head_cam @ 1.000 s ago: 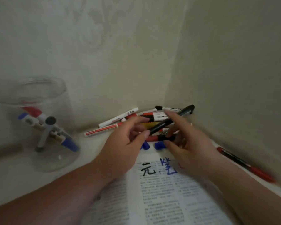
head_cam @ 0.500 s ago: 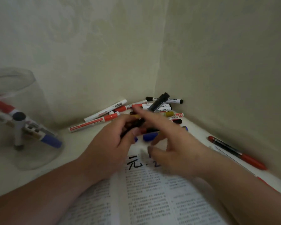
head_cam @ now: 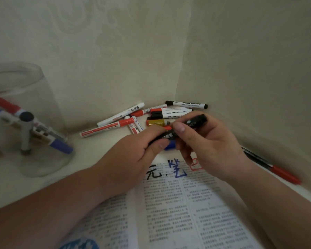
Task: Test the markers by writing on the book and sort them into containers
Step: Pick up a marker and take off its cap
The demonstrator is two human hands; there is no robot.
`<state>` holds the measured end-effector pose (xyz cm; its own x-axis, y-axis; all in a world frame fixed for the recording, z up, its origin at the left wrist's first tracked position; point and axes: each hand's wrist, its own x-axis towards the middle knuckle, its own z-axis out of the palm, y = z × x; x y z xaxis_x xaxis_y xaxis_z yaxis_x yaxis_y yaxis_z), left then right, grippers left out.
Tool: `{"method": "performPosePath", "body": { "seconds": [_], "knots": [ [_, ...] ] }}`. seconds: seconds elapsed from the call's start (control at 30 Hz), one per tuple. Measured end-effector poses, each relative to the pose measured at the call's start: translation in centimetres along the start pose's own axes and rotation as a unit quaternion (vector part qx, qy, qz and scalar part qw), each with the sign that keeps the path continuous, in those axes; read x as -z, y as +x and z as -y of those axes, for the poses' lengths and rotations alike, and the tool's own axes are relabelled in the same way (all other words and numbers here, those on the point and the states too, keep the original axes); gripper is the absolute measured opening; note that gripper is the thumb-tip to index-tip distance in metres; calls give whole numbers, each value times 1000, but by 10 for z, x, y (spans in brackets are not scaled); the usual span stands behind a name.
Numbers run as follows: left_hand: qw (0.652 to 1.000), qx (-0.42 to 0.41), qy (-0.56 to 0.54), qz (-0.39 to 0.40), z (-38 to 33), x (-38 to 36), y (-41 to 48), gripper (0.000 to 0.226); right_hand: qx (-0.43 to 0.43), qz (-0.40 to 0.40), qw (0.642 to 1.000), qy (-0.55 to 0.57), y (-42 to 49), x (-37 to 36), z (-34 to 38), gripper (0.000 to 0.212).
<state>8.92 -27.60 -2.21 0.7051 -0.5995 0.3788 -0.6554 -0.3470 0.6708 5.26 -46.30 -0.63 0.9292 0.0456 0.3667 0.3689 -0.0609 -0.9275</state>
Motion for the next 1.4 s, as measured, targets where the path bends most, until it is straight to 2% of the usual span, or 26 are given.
{"method": "performPosePath", "body": {
  "seconds": [0.07, 0.2, 0.3, 0.4, 0.47, 0.57, 0.67, 0.73, 0.8, 0.87, 0.93, 1.13, 1.2, 1.27, 1.33, 1.4],
  "knots": [
    [1000, 6, -7, -10, -1, 2, 0, 27, 3, -1, 1000, 13, 0, 0, 1, 13],
    [999, 25, -35, -27, 1, -1, -1, 20, 3, 4, 1000, 7, -2, 1, 3, 19],
    [991, 62, -100, -63, 7, -1, -3, 35, -21, -56, 998, 12, 2, 4, 4, 18],
    [989, 71, -108, -72, 14, 4, 0, 56, -70, -163, 976, 123, 8, 11, 2, 28],
    [987, 92, -115, -56, 17, 7, 2, 62, -100, -181, 966, 154, 11, 16, 2, 38],
    [988, 102, -105, -46, 21, 8, 3, 61, -201, -61, 958, 196, 8, 18, -4, 56],
    [986, 120, -101, -50, 23, 8, 3, 65, -298, 53, 940, 160, 0, 6, -4, 51],
    [985, 136, -97, -48, 24, 10, 4, 65, -319, 101, 938, 90, -6, -5, -2, 62],
    [986, 138, -85, -42, 25, 12, 5, 65, -312, 180, 928, 91, -10, -11, -2, 65],
    [985, 140, -94, -40, 26, 12, 5, 66, -297, 260, 913, 107, -12, -10, 0, 52],
    [983, 145, -108, -46, 27, 13, 5, 68, -289, 299, 904, 104, -11, -4, -2, 39],
    [965, 180, -175, -77, 18, 25, 14, 62, -268, 211, 929, 144, -3, -3, -17, 34],
    [941, 238, -237, -42, 13, 25, 17, 66, -254, 214, 934, 132, -4, -3, -18, 32],
    [926, 281, -250, 26, 9, 24, 15, 68, -245, 207, 940, 117, -5, -4, -16, 32],
    [934, 284, -203, 71, 10, 22, 12, 70, -235, 171, 952, 98, -6, -5, -14, 28],
    [948, 261, -164, 74, 13, 21, 11, 72, -220, 130, 966, 48, -8, -6, -9, 18]
  ]
}}
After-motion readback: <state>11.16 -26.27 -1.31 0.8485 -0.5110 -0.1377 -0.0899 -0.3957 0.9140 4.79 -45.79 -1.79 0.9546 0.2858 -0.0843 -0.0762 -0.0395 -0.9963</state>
